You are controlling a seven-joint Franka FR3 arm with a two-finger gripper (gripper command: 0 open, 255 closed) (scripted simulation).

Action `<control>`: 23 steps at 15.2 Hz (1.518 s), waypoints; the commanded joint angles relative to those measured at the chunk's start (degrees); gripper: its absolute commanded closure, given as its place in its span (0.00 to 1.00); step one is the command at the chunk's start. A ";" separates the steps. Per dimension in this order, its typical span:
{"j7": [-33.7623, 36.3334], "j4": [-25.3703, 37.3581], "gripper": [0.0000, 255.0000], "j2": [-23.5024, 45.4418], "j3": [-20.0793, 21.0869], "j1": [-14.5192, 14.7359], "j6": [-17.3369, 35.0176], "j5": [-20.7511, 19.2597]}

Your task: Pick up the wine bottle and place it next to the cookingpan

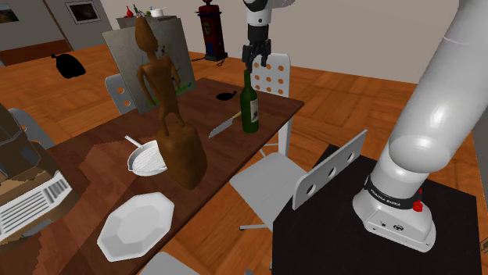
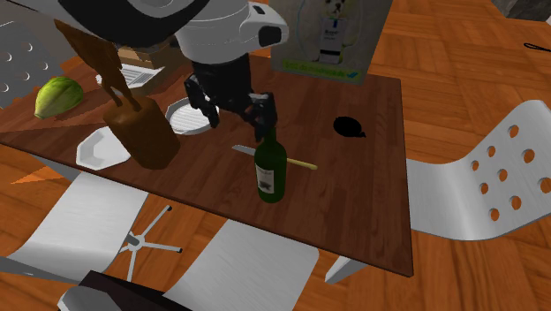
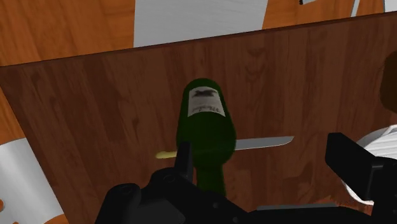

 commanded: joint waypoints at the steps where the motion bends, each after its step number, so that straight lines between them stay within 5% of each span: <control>1: -1.43 4.82 0.00 4.82 -0.50 -0.41 0.04 0.37; 6: -3.60 16.01 0.00 14.79 -0.94 -1.39 -1.11 1.26; 13: -3.82 12.05 0.00 16.17 -0.82 -1.39 4.20 1.57; 21: -3.81 12.06 0.00 16.17 -0.82 -1.39 4.19 1.57; 22: -3.81 12.06 1.00 16.17 -0.82 -1.39 4.19 1.57; 23: -3.81 12.06 1.00 16.17 -0.82 -1.39 4.19 1.57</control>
